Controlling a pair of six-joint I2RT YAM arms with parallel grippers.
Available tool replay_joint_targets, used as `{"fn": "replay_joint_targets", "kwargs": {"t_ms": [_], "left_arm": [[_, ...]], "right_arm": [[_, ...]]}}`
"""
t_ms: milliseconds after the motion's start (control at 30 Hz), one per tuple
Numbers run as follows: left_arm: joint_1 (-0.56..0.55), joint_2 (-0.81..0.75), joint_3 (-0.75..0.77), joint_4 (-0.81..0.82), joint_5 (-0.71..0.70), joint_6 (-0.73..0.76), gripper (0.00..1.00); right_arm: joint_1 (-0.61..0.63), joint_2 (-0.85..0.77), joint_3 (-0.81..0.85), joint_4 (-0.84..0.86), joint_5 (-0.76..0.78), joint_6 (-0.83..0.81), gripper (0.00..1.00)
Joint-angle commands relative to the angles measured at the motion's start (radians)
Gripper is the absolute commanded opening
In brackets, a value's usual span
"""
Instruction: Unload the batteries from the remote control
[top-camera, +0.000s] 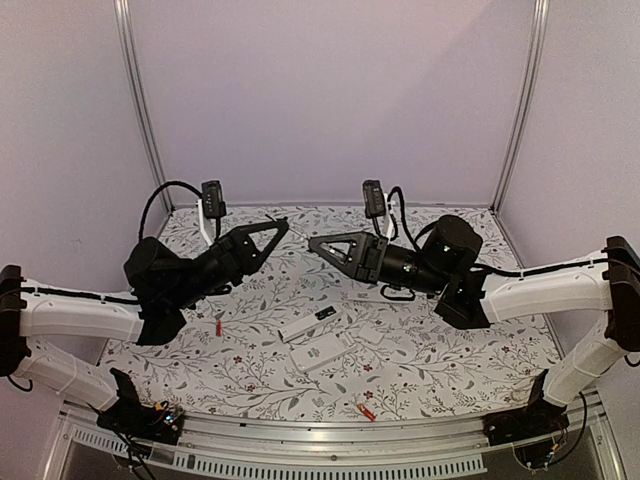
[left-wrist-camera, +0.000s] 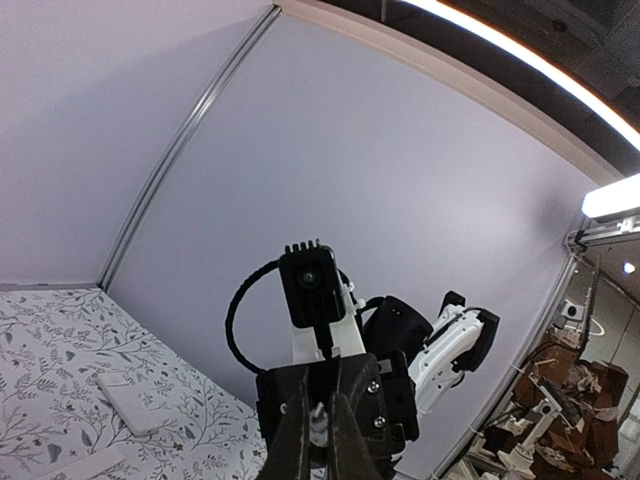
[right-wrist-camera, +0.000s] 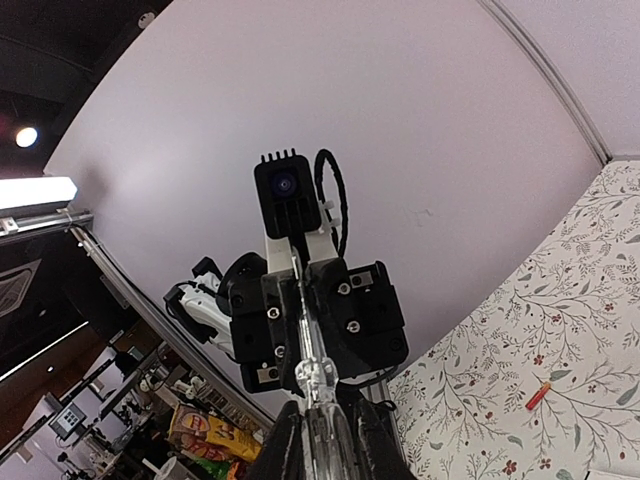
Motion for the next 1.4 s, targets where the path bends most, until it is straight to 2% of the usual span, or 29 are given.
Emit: {"fn": "replay_joint_targets", "kwargs": {"t_ms": [0,333,500,567,600,667,700,733,800,867,933,1000,1167,1267,1367], "left_arm": [[-0.008,0.023,-0.02,-0.004,0.002,-0.001,0.0],[-0.008,0.034,-0.035,0.034,0.005,-0.026,0.0],[-0.01,0.033,-0.035,0.022,0.012,-0.033,0.0],[-0.008,0.027,-0.039,0.011,0.009,-0.034,0.0],[-0.007,0.021,-0.042,-0.001,0.003,-0.031,0.02],[-0.002,-0.007,-0.049,-0.044,-0.007,-0.023,0.23],[0.003,-0.027,-0.051,-0.077,-0.012,-0.011,0.37],[0.01,-0.05,-0.052,-0.123,-0.016,-0.004,0.5],[0.025,-0.107,-0.048,-0.246,-0.034,0.027,0.68],[0.043,-0.163,-0.028,-0.421,-0.062,0.068,0.79],[0.077,-0.192,0.01,-0.636,-0.071,0.11,0.85],[0.116,-0.187,0.053,-0.862,-0.037,0.16,0.87],[0.16,-0.072,0.162,-1.195,0.036,0.328,0.86],[0.152,0.034,0.251,-1.34,0.031,0.433,0.83],[0.138,0.137,0.323,-1.419,0.012,0.536,0.82]], "right_arm": [[0.009,0.012,0.043,0.036,-0.008,-0.01,0.17],[0.009,0.016,0.055,0.038,-0.012,-0.02,0.19],[0.009,0.011,0.054,0.036,0.002,-0.031,0.0],[0.009,0.001,0.047,0.03,0.02,-0.04,0.0],[0.009,-0.005,0.041,0.017,0.033,-0.046,0.0],[0.008,-0.028,0.029,-0.032,0.072,-0.07,0.0],[0.007,-0.043,0.024,-0.072,0.099,-0.084,0.0],[0.004,-0.057,0.021,-0.133,0.118,-0.095,0.0],[-0.014,-0.105,0.014,-0.269,0.185,-0.124,0.0],[-0.046,-0.154,-0.002,-0.396,0.22,-0.15,0.0],[-0.092,-0.196,-0.02,-0.525,0.231,-0.175,0.0],[-0.137,-0.232,-0.025,-0.667,0.244,-0.2,0.0],[-0.233,-0.28,-0.053,-0.899,0.253,-0.24,0.0],[-0.259,-0.291,-0.075,-0.965,0.255,-0.249,0.0],[-0.262,-0.306,-0.103,-0.98,0.257,-0.244,0.0]]}}
